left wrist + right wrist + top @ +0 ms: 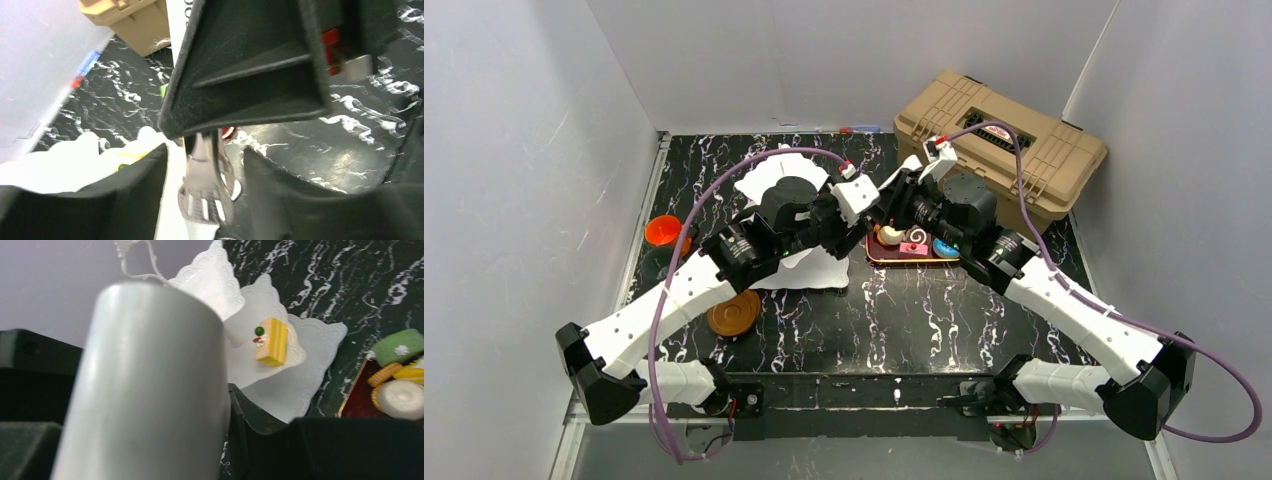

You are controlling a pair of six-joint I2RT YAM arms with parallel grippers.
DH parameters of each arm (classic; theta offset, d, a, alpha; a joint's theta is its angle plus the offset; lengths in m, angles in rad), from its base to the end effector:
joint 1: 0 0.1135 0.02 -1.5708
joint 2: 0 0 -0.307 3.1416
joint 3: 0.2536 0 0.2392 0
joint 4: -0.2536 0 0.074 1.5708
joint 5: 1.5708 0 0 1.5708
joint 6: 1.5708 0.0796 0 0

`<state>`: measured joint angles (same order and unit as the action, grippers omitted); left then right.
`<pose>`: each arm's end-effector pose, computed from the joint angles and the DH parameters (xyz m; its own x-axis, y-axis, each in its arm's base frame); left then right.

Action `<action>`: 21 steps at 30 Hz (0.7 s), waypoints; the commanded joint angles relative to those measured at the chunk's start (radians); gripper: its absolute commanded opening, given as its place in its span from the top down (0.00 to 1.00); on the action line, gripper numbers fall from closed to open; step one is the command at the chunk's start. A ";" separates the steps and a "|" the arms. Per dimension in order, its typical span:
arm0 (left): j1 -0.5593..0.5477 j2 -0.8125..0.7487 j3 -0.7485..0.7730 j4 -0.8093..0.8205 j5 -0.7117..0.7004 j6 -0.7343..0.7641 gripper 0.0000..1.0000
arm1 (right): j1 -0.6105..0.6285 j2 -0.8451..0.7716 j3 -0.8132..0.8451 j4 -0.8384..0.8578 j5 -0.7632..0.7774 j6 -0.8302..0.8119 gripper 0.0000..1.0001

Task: Serve the afternoon tea
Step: Adjust the clamp.

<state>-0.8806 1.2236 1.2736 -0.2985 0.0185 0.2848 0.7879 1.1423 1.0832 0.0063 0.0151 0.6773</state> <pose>0.1852 -0.2266 0.4359 0.0696 0.3570 -0.9315 0.7949 0.5444 0.2680 0.1987 0.1980 0.4309 -0.4665 0.4195 -0.7787 -0.5207 0.5814 0.6252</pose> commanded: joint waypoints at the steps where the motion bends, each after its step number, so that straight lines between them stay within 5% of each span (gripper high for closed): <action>1: -0.014 -0.020 0.055 -0.010 0.066 -0.009 0.34 | -0.005 -0.040 0.030 -0.065 0.104 -0.089 0.57; 7: -0.015 -0.028 0.118 -0.093 0.092 -0.012 0.09 | -0.004 -0.060 0.047 -0.143 0.192 -0.216 0.49; 14: 0.005 -0.021 0.234 -0.297 0.105 -0.004 0.03 | -0.006 -0.074 0.029 -0.186 0.306 -0.339 0.43; 21: 0.175 0.028 0.411 -0.469 0.242 -0.086 0.02 | -0.008 -0.068 -0.043 -0.143 0.396 -0.418 0.42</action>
<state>-0.8021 1.2289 1.5806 -0.6323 0.1638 0.2546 0.7849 1.0946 1.0744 -0.2008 0.3206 0.3370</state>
